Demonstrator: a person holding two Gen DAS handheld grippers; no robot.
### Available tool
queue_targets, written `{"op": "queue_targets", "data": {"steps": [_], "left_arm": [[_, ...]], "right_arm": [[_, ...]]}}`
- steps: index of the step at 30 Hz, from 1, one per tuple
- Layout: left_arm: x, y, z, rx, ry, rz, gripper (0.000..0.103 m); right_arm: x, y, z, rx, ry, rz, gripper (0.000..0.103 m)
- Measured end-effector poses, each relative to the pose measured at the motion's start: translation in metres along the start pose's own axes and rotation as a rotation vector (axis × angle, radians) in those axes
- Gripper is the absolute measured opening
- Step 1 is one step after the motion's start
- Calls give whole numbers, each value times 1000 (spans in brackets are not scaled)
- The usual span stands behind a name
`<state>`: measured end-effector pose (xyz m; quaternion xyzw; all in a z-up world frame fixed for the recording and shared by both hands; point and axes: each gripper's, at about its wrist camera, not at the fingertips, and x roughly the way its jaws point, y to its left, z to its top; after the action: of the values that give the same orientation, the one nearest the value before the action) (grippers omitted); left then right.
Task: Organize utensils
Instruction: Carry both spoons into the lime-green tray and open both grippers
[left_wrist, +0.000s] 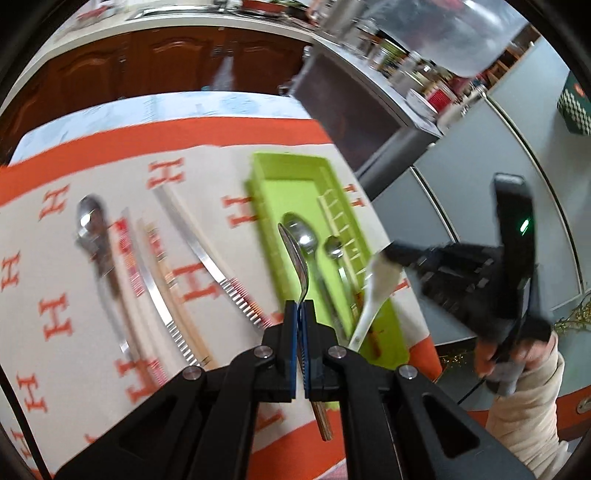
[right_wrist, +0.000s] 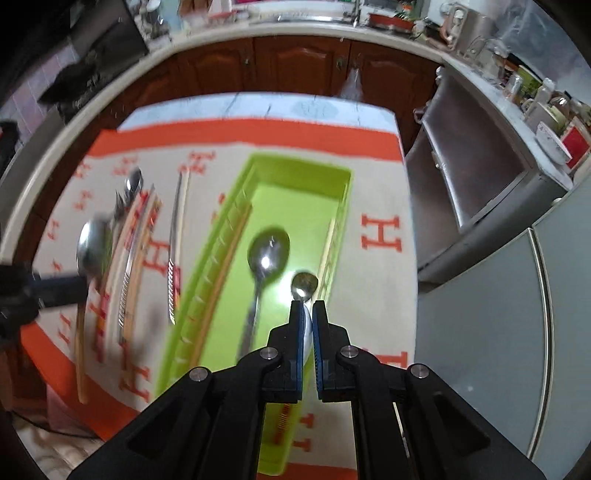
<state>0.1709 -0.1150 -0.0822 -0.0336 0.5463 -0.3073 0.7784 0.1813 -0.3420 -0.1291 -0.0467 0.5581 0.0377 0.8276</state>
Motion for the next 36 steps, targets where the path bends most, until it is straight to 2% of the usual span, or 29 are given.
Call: {"op": "queue_targets", "data": {"steps": [3, 6, 8, 10, 11, 14, 19, 22, 24, 26, 27, 29, 30, 36], "left_arm": [[17, -17, 11, 24, 12, 20, 0], [35, -21, 19, 25, 24, 41, 0], [44, -21, 23, 18, 35, 47, 0], [51, -22, 25, 22, 39, 56, 0], [54, -23, 26, 22, 42, 60, 0], [69, -26, 27, 16, 64, 64, 0], [88, -30, 20, 24, 99, 64, 1], [89, -30, 14, 37, 108, 89, 11], [87, -29, 10, 38, 106, 102, 26], [80, -30, 5, 45, 102, 89, 31], [76, -31, 2, 53, 96, 107, 48], [63, -32, -4, 69, 58, 145, 73], [54, -32, -8, 75, 33, 154, 76], [18, -10, -25, 46, -10, 200, 76]], "right_arm": [[16, -1, -7, -26, 27, 18, 4], [24, -8, -6, 33, 22, 26, 7], [21, -17, -7, 89, -4, 51, 21], [8, -30, -13, 148, -68, 73, 34], [5, -30, -11, 163, -85, 73, 38], [-11, -41, -21, 242, -129, 99, 38], [-21, -57, -39, 344, -130, 109, 38], [-24, -59, -51, 350, -125, 97, 38], [-19, -50, -52, 349, -123, 87, 38], [-17, -45, -54, 352, -124, 91, 38], [-17, -41, -54, 354, -128, 98, 38], [-21, -36, -53, 354, -139, 107, 38], [-24, -33, -53, 353, -145, 109, 38], [-37, -5, -50, 323, -160, 128, 38]]}}
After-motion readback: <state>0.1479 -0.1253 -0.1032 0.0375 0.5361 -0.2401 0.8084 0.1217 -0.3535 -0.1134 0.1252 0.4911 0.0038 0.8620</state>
